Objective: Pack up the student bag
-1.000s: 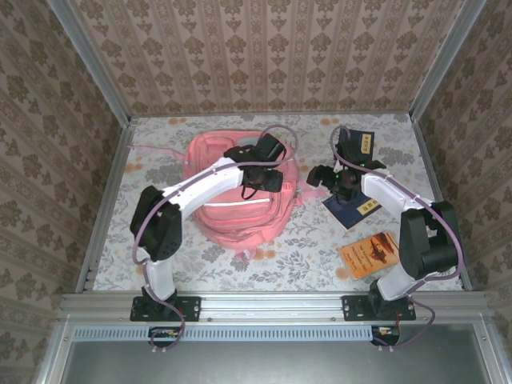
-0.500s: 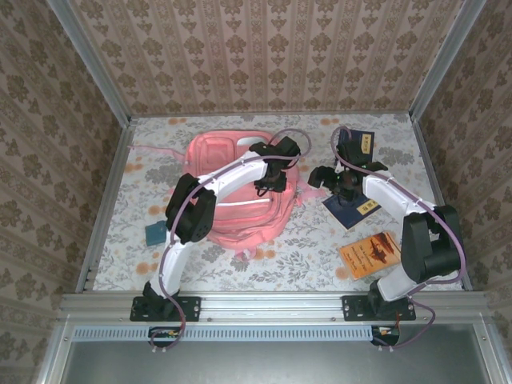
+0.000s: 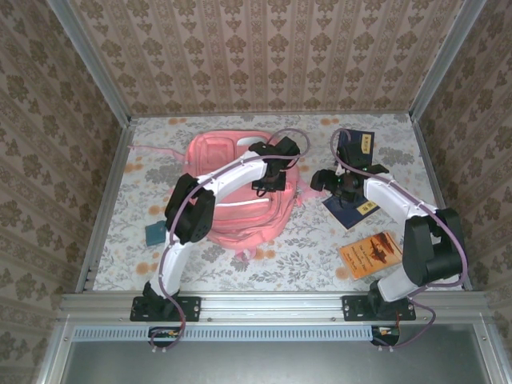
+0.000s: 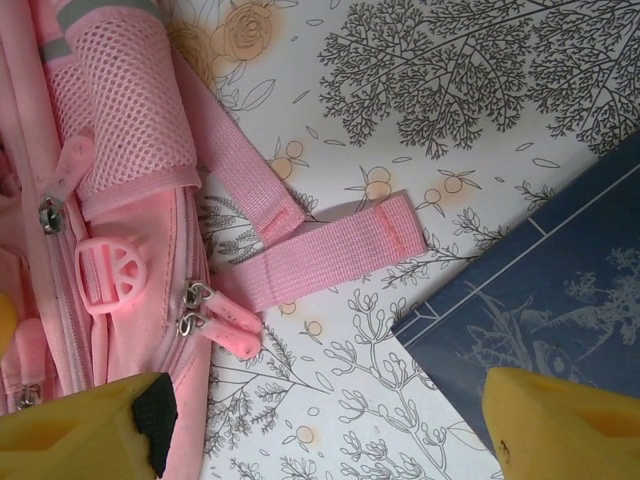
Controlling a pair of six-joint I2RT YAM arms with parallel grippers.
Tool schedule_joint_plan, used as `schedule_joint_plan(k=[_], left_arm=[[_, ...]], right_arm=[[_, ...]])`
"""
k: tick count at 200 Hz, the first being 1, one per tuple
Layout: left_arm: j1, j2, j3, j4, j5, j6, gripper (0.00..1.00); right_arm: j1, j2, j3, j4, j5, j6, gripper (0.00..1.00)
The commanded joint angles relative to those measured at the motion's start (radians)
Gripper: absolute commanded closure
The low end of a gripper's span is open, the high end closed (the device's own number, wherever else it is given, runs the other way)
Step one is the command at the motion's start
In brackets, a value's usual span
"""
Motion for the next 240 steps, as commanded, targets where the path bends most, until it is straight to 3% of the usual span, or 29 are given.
schedule_joint_plan(k=[1, 17, 39, 67, 116, 144, 159, 196, 240], left_arm=[[0.010, -0.143, -0.020, -0.008, -0.016, 0.065, 1.00], [0.019, -0.224, -0.048, 0.011, -0.012, 0.115, 1.00], [0.051, -0.330, -0.099, 0.043, 0.023, 0.172, 1.00], [0.113, -0.432, -0.171, 0.101, 0.113, 0.196, 1.00], [0.177, -0.474, -0.189, 0.137, 0.180, 0.212, 1.00], [0.188, -0.475, -0.183, 0.140, 0.187, 0.217, 1.00], [0.193, -0.476, -0.181, 0.142, 0.192, 0.216, 1.00], [0.198, -0.481, -0.179, 0.143, 0.198, 0.220, 1.00], [0.203, -0.487, -0.183, 0.152, 0.205, 0.213, 1.00]], right_arm=[[0.041, -0.041, -0.016, 0.029, 0.004, -0.076, 0.19], [0.083, -0.056, -0.023, 0.062, -0.008, -0.127, 0.19], [0.138, -0.059, -0.001, 0.073, -0.133, -0.245, 0.29], [0.180, -0.076, -0.011, 0.134, -0.163, -0.311, 0.36], [0.187, -0.077, -0.006, 0.207, -0.340, -0.384, 0.43], [0.187, -0.065, 0.011, 0.197, -0.351, -0.436, 0.57], [0.186, -0.046, 0.029, 0.187, -0.348, -0.443, 0.57], [0.186, 0.023, 0.084, 0.179, -0.372, -0.449, 0.47], [0.185, 0.085, 0.110, 0.161, -0.402, -0.484, 0.51]])
